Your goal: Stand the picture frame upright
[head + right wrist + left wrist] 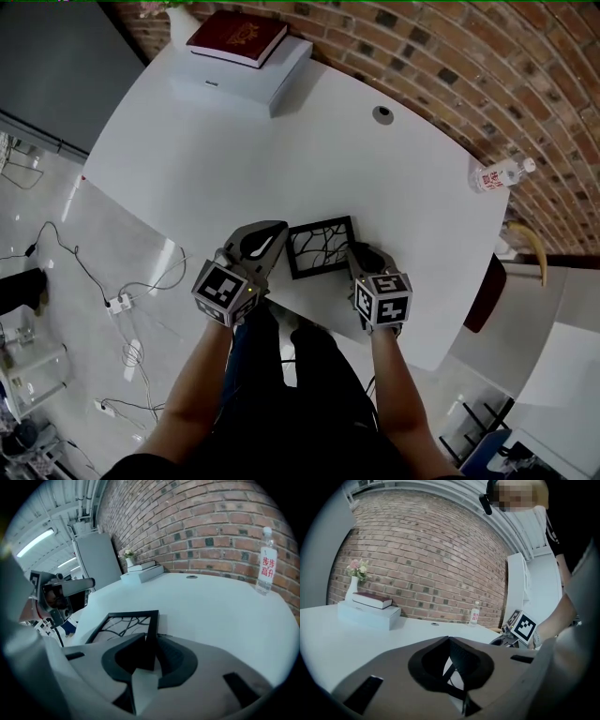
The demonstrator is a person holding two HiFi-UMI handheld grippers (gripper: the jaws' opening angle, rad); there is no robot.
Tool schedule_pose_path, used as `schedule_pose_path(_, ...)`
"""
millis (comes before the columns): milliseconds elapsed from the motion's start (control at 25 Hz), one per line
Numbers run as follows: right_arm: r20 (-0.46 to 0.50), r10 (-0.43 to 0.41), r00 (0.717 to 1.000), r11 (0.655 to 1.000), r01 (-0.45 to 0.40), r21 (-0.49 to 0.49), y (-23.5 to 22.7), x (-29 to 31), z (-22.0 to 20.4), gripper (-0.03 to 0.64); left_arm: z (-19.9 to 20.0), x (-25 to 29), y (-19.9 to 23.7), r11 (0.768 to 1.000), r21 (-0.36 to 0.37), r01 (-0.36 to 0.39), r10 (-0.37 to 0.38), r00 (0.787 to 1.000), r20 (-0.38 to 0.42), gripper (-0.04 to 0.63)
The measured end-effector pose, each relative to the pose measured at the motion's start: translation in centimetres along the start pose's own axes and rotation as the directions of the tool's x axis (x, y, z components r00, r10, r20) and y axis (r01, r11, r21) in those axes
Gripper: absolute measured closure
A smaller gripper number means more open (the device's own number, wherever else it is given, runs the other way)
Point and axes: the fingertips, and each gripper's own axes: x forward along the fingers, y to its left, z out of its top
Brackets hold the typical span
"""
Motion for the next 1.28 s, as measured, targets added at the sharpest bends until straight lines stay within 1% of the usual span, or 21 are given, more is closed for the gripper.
schedule_pose_path(120,0.010,-0.007,1.000,0.998,0.007,-0.056,0.2,0.0,0.2,0.544,-0.5,1.0,0.3,1.000,0.001,0.024,-0.024,0.999,-0.027,0.591)
schedule_pose_path(280,0.026,-0.018,1.000,0.994,0.021,-0.106,0.3,0.1,0.6,0.545,-1.8,2.0,0.5,0.998,-0.010,0.061,-0.061,0.994,-0.094,0.588)
schedule_pose_path(320,0.032,-0.020,0.999,0.993,0.024,-0.116,0.3,0.0,0.8,0.545,-2.3,2.3,0.4,0.997,-0.016,0.072,-0.074,0.991,-0.114,0.560)
schedule_pose_path(360,0.038,-0.023,0.999,0.991,0.027,-0.130,0.3,-0.1,1.0,0.545,-2.7,2.5,0.3,0.996,-0.022,0.084,-0.086,0.987,-0.134,0.505)
schedule_pose_path(400,0.045,-0.024,0.999,0.989,0.030,-0.144,0.4,-0.1,1.2,0.545,-3.1,2.7,0.2,0.995,-0.022,0.093,-0.095,0.984,-0.153,0.492)
schedule_pose_path(520,0.069,-0.023,0.997,0.982,0.036,-0.186,0.6,-0.3,1.9,0.545,-4.2,3.3,-0.4,0.993,0.005,0.114,-0.111,0.972,-0.205,0.484)
schedule_pose_path(560,0.077,-0.023,0.997,0.978,0.039,-0.204,0.8,-0.4,2.1,0.545,-4.6,3.4,-0.6,0.993,0.011,0.121,-0.116,0.968,-0.222,0.451)
schedule_pose_path(680,0.103,-0.020,0.994,0.964,0.047,-0.260,1.4,-0.6,2.8,0.545,-5.5,3.7,-0.8,0.991,0.013,0.134,-0.126,0.957,-0.260,0.433)
schedule_pose_path(720,0.113,-0.019,0.993,0.960,0.050,-0.275,1.5,-0.6,3.0,0.545,-5.7,3.8,-0.8,0.991,0.012,0.136,-0.128,0.954,-0.271,0.402)
schedule_pose_path(760,0.121,-0.018,0.992,0.956,0.052,-0.288,1.7,-0.7,3.3,0.546,-5.9,3.9,-0.7,0.990,0.011,0.138,-0.129,0.951,-0.282,0.389)
schedule_pose_path(880,0.127,-0.010,0.992,0.945,0.051,-0.322,2.1,-0.9,3.8,0.546,-6.3,4.3,-0.6,0.989,0.001,0.145,-0.138,0.940,-0.311,0.387)
schedule_pose_path(960,0.130,-0.004,0.992,0.936,0.050,-0.349,2.4,-1.0,4.1,0.546,-6.5,4.5,-0.6,0.987,-0.023,0.158,-0.156,0.931,-0.330,0.348)
schedule_pose_path(1120,0.156,0.014,0.988,0.920,0.048,-0.389,3.0,-1.1,4.6,0.546,-7.0,4.8,-0.7,0.977,-0.081,0.198,-0.214,0.906,-0.365,0.348)
schedule_pose_path(1280,0.171,0.024,0.985,0.887,0.059,-0.458,3.7,-1.4,5.3,0.546,-7.3,5.2,-1.0,0.966,-0.083,0.246,-0.258,0.882,-0.393,0.348)
